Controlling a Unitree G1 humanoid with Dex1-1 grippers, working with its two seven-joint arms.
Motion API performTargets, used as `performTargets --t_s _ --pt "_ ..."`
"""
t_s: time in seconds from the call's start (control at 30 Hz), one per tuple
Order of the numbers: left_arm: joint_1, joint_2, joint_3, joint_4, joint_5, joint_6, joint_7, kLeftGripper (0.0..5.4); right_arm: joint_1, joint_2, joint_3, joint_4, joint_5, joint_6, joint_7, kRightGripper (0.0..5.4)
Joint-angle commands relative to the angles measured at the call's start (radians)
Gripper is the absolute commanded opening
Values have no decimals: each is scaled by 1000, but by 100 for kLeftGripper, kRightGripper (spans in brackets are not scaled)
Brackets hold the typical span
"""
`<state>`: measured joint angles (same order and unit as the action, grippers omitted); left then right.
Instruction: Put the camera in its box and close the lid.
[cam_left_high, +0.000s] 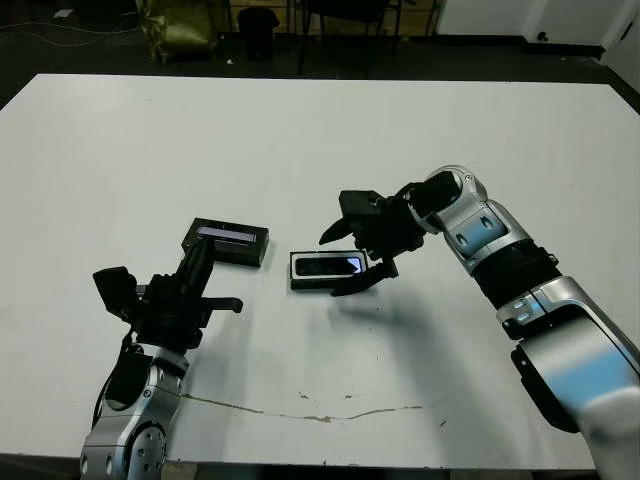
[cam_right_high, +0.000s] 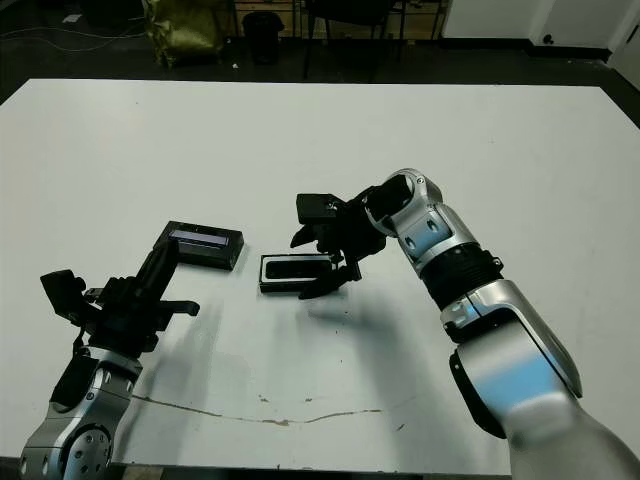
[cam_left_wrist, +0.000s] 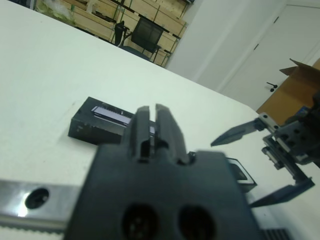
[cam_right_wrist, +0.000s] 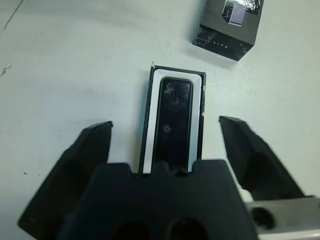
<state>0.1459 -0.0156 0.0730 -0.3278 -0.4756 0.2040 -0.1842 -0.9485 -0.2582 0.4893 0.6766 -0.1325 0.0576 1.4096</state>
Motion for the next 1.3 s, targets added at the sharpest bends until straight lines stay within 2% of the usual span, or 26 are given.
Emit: performTargets --t_s 0.03,0.23,0.4,0.47,0.53,0.63,0.73,0.83,1.0,1.13,1.23,1.3 --pt "12 6 2 13 13 4 5 0 12 -5 -8 10 3 -14 -4 539" --pt "13 3 5 12 3 11 4 0 -2 -20 -53 -7 38 33 -1 539" --pt "14 5 5 16 5 0 -4 0 16 -59 -144 -80 105 109 -25 539" --pt "14 4 5 13 6 5 1 0 29 -72 -184 -116 146 171 -33 539" --pt "15 5 4 9 9 8 5 0 57 -99 -234 -202 185 251 -65 539" --pt "14 4 2 13 15 1 4 0 137 -145 -311 -382 212 274 -170 539" --pt "13 2 3 17 13 -3 2 0 220 -170 -378 -535 248 341 -275 539" --pt "14 2 4 16 7 -1 0 0 357 -156 -476 -689 302 366 -412 502" --pt "2 23 12 25 15 -11 -17 0 588 -169 -547 -910 297 305 -585 386" --pt "-27 64 41 22 9 -6 -40 0 749 -220 -557 -1058 261 281 -647 295" --pt "-63 113 64 6 19 11 -44 0 863 -194 -571 -1122 270 246 -711 228" --pt "-93 155 79 6 29 12 -57 0 943 -137 -577 -1116 259 144 -785 182"
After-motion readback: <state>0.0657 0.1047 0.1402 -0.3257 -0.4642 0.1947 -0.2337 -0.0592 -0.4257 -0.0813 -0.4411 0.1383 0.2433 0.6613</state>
